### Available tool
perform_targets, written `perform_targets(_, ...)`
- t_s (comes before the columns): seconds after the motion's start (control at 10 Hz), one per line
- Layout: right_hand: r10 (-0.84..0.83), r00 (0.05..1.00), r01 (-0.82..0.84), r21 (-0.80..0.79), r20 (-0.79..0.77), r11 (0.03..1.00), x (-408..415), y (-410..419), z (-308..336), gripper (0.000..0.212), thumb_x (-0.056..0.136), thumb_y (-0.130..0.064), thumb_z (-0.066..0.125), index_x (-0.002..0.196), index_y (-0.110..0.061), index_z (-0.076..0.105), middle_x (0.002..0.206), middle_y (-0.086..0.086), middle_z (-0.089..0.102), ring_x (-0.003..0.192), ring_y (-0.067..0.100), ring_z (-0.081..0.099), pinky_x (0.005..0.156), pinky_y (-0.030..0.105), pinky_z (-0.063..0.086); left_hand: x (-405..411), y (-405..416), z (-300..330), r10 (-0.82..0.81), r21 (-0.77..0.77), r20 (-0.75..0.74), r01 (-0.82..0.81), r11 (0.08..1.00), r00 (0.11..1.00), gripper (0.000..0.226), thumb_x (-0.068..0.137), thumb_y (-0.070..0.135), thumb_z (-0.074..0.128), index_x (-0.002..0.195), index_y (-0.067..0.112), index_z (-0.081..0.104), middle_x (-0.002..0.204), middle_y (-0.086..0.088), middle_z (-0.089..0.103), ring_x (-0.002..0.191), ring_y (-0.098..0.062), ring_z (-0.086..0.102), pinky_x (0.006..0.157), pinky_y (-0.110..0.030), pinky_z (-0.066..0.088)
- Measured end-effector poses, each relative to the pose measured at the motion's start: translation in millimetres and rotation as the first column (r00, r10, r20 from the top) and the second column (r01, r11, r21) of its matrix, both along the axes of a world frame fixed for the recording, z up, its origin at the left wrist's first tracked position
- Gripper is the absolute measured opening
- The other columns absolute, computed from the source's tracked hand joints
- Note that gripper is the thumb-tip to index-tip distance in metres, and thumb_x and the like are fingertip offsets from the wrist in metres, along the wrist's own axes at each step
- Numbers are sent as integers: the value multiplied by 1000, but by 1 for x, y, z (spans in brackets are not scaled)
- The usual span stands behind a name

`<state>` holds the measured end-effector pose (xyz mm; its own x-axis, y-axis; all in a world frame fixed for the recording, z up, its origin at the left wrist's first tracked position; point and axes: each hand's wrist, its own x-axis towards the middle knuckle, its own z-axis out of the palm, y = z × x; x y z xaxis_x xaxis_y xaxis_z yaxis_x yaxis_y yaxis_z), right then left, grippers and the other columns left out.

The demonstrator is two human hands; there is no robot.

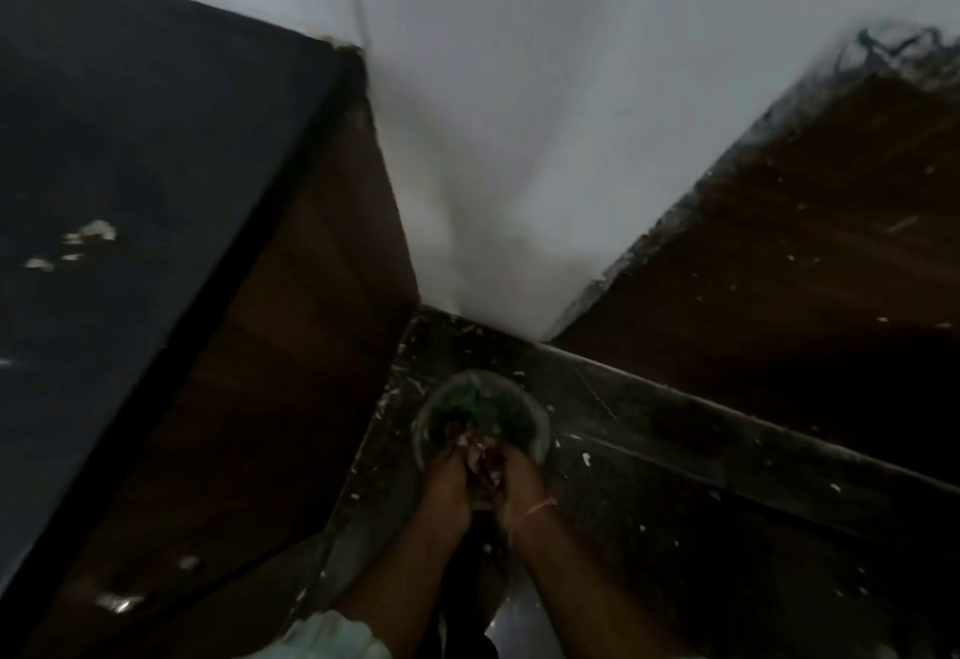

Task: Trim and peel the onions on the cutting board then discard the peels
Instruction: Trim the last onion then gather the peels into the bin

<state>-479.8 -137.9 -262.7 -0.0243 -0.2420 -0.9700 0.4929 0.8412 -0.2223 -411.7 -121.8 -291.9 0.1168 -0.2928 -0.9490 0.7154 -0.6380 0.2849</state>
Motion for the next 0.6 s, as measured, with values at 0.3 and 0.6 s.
perform_targets(0.3, -91, 983, 96, 20, -162, 995, -10, -26, -58, 34, 105, -18, 35, 88, -1, 59, 121, 25, 58, 77, 31, 51, 80, 42, 48, 0, -24, -50, -137, 110, 48, 131, 985, 989, 42, 107, 17, 37, 139, -5, 51, 143, -23, 53, 108, -32, 52, 88, -48, 47)
perform_targets(0.6, 242, 828, -357, -142, -506, 923, -15, -22, -50, 10, 83, 2, 68, 93, -1, 67, 87, 12, 62, 85, 23, 57, 75, 31, 46, -7, -39, -47, -345, 105, 215, 329, 938, 914, 37, 103, 9, 50, 135, -10, 51, 138, -25, 55, 84, -32, 59, 75, -40, 53)
